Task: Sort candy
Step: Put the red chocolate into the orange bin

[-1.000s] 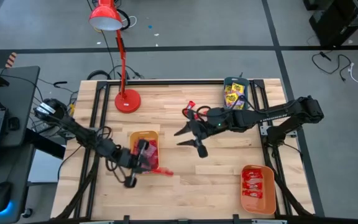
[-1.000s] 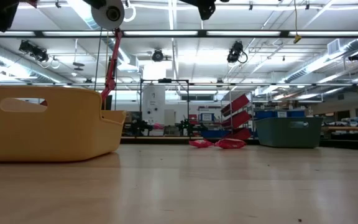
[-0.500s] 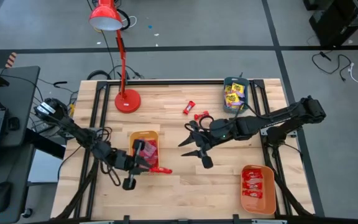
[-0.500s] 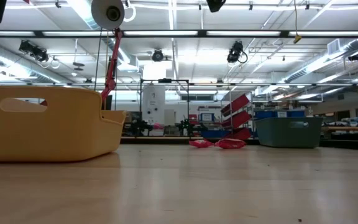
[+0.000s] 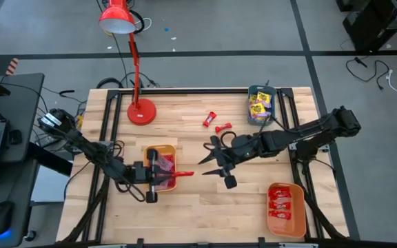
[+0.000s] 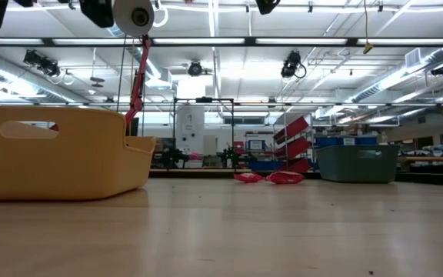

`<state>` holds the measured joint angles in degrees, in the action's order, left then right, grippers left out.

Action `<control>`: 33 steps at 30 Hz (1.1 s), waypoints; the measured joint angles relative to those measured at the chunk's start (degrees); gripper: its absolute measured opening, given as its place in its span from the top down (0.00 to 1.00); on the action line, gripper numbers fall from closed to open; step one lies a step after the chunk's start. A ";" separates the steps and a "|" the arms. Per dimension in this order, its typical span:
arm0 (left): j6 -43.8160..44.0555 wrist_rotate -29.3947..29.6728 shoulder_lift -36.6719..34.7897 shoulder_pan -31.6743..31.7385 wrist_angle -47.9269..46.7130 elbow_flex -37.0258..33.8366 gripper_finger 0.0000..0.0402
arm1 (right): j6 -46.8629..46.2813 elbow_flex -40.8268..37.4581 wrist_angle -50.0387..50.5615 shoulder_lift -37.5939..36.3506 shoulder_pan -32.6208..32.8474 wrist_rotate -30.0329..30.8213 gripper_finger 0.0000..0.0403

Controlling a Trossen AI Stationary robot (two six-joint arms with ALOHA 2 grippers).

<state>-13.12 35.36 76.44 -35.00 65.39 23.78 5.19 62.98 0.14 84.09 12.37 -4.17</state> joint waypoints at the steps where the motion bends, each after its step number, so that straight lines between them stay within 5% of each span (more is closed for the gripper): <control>1: 0.06 1.67 0.00 0.00 -0.75 -0.01 0.97 | -0.18 0.00 0.43 0.00 0.52 1.09 0.59; 11: 3.21 5.72 0.00 0.02 -2.89 -0.01 0.97 | 1.04 0.00 1.90 0.00 3.67 15.65 0.59; 33: 2.63 7.45 0.02 1.42 -4.20 0.02 0.97 | 0.87 0.02 -12.98 9.68 2.11 17.85 0.49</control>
<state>-10.48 42.81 76.47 -33.58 61.19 23.79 6.06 63.00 -12.85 93.78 14.49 13.67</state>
